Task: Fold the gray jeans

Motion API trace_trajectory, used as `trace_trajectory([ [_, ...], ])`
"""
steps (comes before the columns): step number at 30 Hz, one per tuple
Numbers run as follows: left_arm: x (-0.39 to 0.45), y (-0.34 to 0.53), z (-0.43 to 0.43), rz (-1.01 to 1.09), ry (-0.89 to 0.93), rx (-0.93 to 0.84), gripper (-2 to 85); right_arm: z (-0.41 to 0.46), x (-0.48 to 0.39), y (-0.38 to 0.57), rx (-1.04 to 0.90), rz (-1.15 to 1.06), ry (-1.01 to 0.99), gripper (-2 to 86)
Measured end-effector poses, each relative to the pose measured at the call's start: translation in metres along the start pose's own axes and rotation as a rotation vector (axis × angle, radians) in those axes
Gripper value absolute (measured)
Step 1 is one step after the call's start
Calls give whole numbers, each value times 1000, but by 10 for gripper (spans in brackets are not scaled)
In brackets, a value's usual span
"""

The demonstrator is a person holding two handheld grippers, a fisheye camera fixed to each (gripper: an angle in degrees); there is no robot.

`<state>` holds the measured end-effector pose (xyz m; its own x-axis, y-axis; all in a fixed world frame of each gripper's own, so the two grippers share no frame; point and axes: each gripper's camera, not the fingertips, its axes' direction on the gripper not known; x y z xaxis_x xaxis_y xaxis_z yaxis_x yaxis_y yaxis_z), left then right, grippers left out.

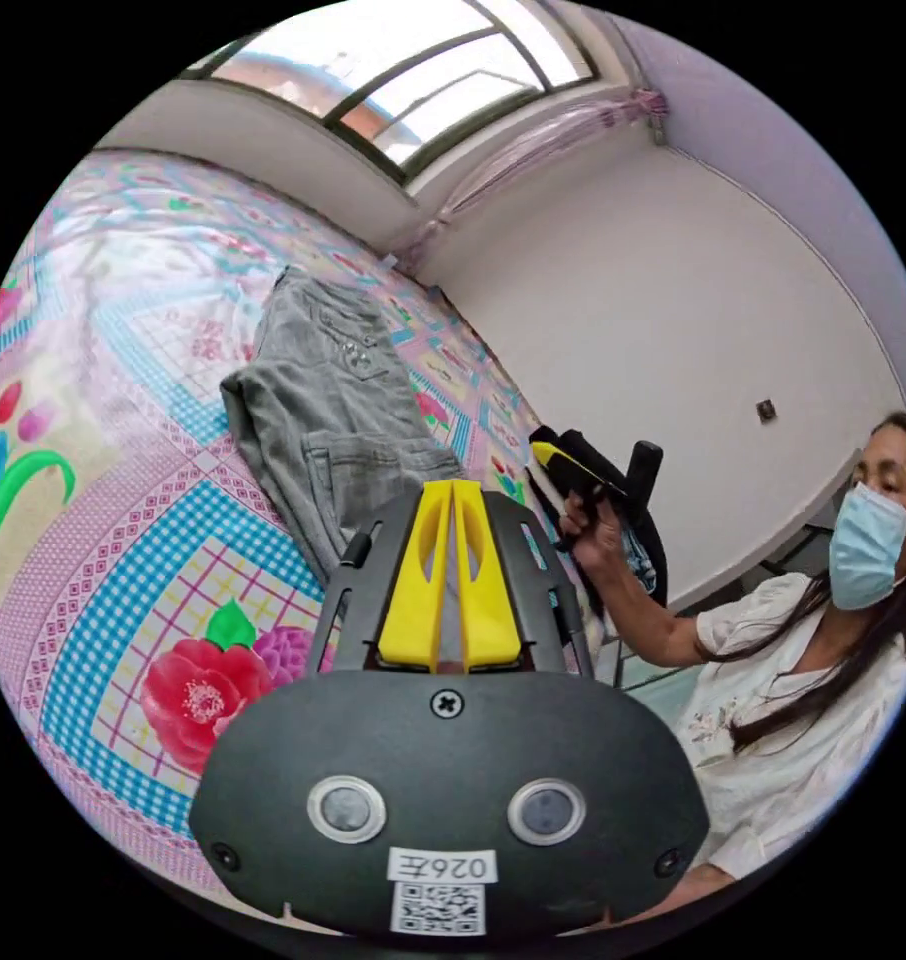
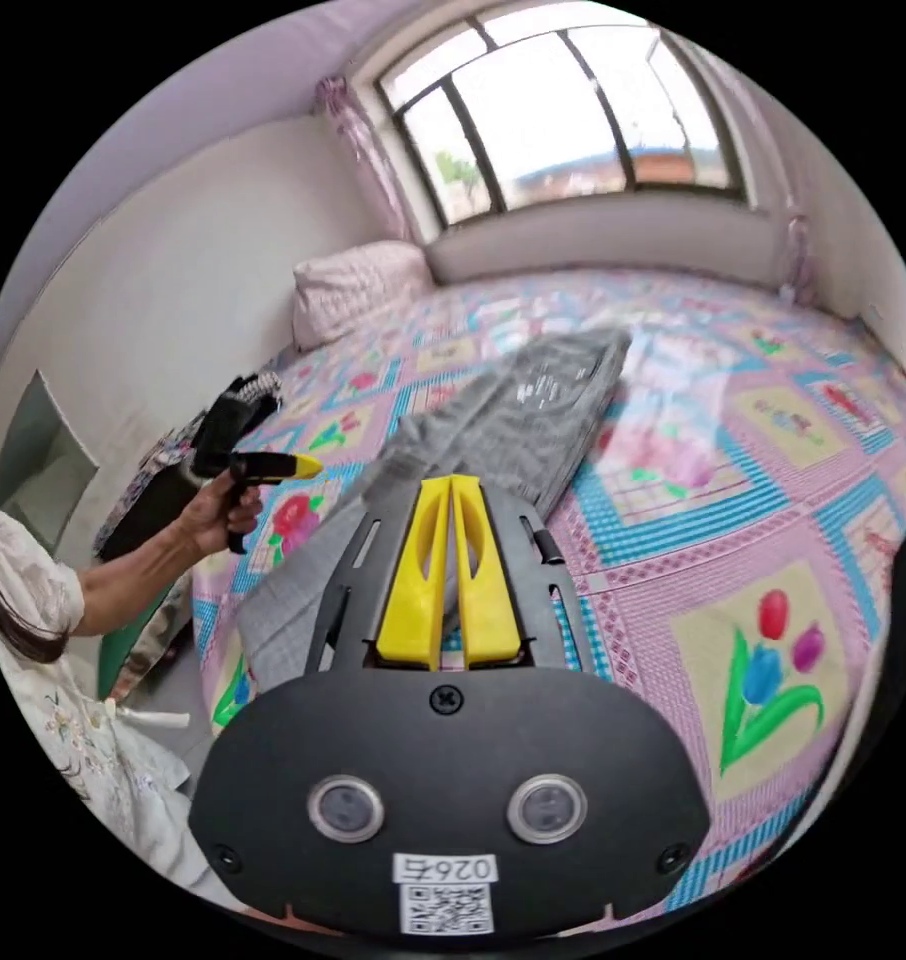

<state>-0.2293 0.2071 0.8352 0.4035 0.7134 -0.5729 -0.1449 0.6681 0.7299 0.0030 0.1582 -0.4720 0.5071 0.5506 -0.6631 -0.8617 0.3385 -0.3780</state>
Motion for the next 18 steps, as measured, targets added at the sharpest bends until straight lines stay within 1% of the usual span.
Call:
trace_trajectory([
  [1,18,5,-9,43,-43,33,-10,-41,-31,10,113,-16,85,-8],
  [2,57,18,-26,142,-141,107,-10,-62,-47,16,172,-25,133,-7],
  [3,97,31,-41,244,-241,193,-10,-102,-82,31,306,-54,220,-5],
  [4,117,39,-48,292,-285,241,-10,-136,-115,49,450,-86,275,0],
  [5,154,55,-60,384,-354,353,-10,-150,-131,59,528,-96,289,3],
  [6,184,72,-71,434,-384,492,-10,-170,-160,78,680,-135,290,11],
  [7,196,81,-76,447,-382,572,-9,-183,-184,89,766,-190,232,19],
  [8,216,97,-87,473,-333,715,-9,-188,-195,90,775,-219,185,19],
  [9,229,105,-97,510,-212,760,-8,-197,-215,90,762,-268,109,20],
  [10,234,107,-102,527,-138,748,-8,-208,-235,89,753,-289,80,8],
  [11,243,106,-110,546,-20,696,-6,-215,-244,89,756,-290,81,2],
  [12,253,105,-117,565,36,649,-2,-230,-263,93,779,-289,118,-3],
  [13,259,106,-119,579,38,641,1,-244,-282,98,820,-303,181,-6],
  [14,271,112,-123,632,6,661,23,-250,-292,102,842,-319,210,-7],
  [15,281,120,-125,696,-20,715,62,-259,-309,108,880,-348,248,-8],
  [16,285,124,-126,736,-10,748,77,-266,-322,114,925,-378,259,-9],
  [17,288,132,-128,797,93,820,106,-268,-327,116,944,-391,258,-10],
  [18,285,135,-130,836,270,850,39,-270,-331,119,972,-404,242,-11],
])
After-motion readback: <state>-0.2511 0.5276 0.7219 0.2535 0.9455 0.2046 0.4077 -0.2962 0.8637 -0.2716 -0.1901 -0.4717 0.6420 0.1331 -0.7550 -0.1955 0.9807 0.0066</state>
